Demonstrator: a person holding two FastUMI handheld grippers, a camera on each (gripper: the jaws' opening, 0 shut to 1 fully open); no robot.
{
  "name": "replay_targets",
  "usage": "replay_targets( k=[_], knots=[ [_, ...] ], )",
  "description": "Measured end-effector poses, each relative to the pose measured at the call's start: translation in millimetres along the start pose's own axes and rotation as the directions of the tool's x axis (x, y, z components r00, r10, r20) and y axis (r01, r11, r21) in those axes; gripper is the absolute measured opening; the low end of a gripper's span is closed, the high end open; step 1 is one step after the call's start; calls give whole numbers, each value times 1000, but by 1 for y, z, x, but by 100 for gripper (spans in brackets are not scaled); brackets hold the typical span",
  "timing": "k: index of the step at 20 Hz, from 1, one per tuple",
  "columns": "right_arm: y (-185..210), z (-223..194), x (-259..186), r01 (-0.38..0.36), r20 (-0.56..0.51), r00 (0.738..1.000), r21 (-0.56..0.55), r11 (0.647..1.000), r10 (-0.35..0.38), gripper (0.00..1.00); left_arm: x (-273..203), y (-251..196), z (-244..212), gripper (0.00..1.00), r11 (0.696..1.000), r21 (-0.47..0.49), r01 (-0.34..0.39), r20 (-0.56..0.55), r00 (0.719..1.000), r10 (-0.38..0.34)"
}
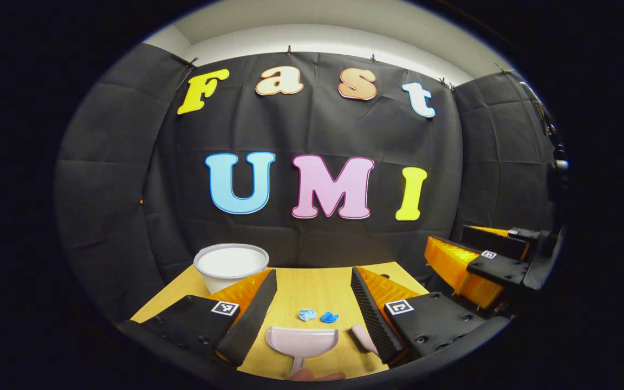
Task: Pick up the small broom and dustpan from the desktop, sweep the trash into the dustpan with the broom, and then empty the trash into the garbage bin.
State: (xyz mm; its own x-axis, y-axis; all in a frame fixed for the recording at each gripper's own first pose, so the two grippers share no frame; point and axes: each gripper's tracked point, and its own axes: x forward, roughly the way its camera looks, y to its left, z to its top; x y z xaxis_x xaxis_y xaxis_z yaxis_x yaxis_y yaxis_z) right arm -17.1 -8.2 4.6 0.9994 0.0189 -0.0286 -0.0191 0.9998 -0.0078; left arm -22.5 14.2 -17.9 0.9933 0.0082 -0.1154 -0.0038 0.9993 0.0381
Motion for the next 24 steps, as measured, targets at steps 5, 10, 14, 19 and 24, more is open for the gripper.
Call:
replay_targets(
  k=[5, 10, 14, 19, 24],
  knots=[
    [4, -22, 30, -50, -111, 993, 6, 999, 51, 95, 10, -1, -29, 81, 996, 3, 92, -175, 980, -90],
    [22, -114, 60, -85, -499, 854, 152, 985, 151, 96, 23, 18, -96, 81, 983, 59, 176, -540, 833, -117],
    [18, -197, 54, -50, -770, 619, 157, 986, 153, 96, 26, 12, -145, 82, 978, -88, 188, -753, 630, -189],
    [17, -291, 8, 5, -956, 186, 232, 973, 227, 97, 40, 4, -210, 83, 983, -138, 124, -921, 349, -173],
    [13, -352, -14, 79, -966, -48, 248, 965, 252, 97, 82, 14, -228, 83, 991, -136, 15, -974, 179, -136]
  ],
)
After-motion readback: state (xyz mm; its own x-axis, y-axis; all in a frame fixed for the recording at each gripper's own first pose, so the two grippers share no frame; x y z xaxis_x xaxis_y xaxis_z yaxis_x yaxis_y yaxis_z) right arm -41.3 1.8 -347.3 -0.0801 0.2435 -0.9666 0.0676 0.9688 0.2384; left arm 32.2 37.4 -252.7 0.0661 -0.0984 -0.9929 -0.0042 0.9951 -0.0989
